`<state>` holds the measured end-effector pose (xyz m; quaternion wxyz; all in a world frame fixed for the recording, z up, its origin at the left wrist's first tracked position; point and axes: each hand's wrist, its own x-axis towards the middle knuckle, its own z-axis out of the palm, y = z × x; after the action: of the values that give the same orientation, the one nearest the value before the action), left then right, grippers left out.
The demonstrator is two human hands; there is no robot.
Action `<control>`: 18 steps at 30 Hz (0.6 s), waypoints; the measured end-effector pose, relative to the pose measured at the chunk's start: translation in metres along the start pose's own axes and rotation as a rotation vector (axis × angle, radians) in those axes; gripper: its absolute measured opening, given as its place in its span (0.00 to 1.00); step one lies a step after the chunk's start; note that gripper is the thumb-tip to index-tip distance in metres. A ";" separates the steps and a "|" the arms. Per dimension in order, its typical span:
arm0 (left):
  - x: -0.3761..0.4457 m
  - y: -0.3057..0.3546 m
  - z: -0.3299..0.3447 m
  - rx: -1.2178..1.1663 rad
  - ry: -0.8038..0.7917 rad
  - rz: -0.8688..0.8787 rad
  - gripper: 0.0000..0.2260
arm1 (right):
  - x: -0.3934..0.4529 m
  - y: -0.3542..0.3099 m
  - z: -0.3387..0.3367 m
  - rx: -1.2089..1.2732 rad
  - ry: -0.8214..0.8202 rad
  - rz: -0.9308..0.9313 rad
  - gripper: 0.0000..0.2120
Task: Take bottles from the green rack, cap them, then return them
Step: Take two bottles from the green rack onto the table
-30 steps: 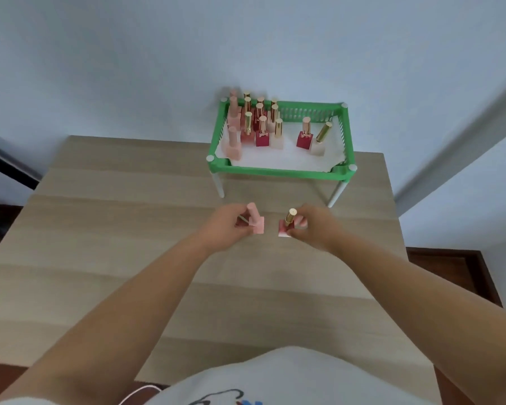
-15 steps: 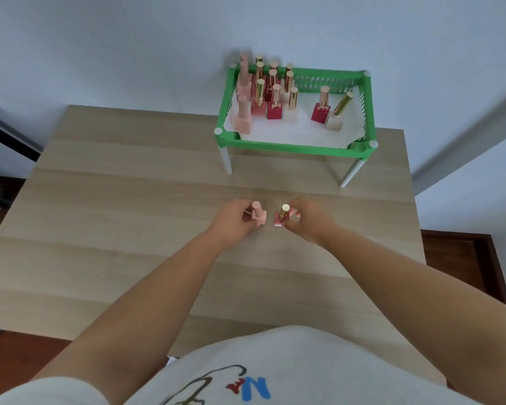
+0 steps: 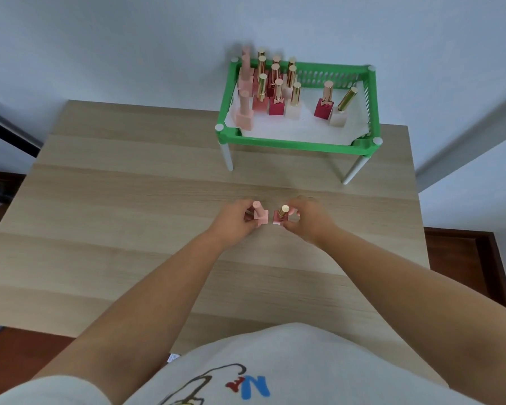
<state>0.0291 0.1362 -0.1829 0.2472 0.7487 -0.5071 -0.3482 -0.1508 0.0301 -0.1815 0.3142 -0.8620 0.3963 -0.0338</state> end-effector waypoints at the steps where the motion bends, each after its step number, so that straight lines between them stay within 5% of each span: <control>1: 0.000 0.000 0.000 -0.013 -0.006 -0.003 0.09 | -0.001 0.001 -0.001 0.007 0.001 0.002 0.09; 8: -0.001 -0.001 -0.005 -0.060 -0.022 -0.023 0.10 | -0.008 0.006 -0.006 0.075 -0.004 0.030 0.08; 13: -0.003 0.019 -0.023 -0.141 -0.022 0.014 0.27 | -0.013 0.005 -0.023 0.144 -0.034 0.034 0.23; 18: 0.009 0.074 -0.050 -0.218 0.236 0.247 0.15 | -0.020 0.005 -0.066 0.210 0.166 -0.004 0.21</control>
<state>0.0270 0.1015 -0.1000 0.4251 0.6853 -0.5220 -0.2779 -0.1884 0.0075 -0.1279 0.3689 -0.8194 0.4135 -0.1469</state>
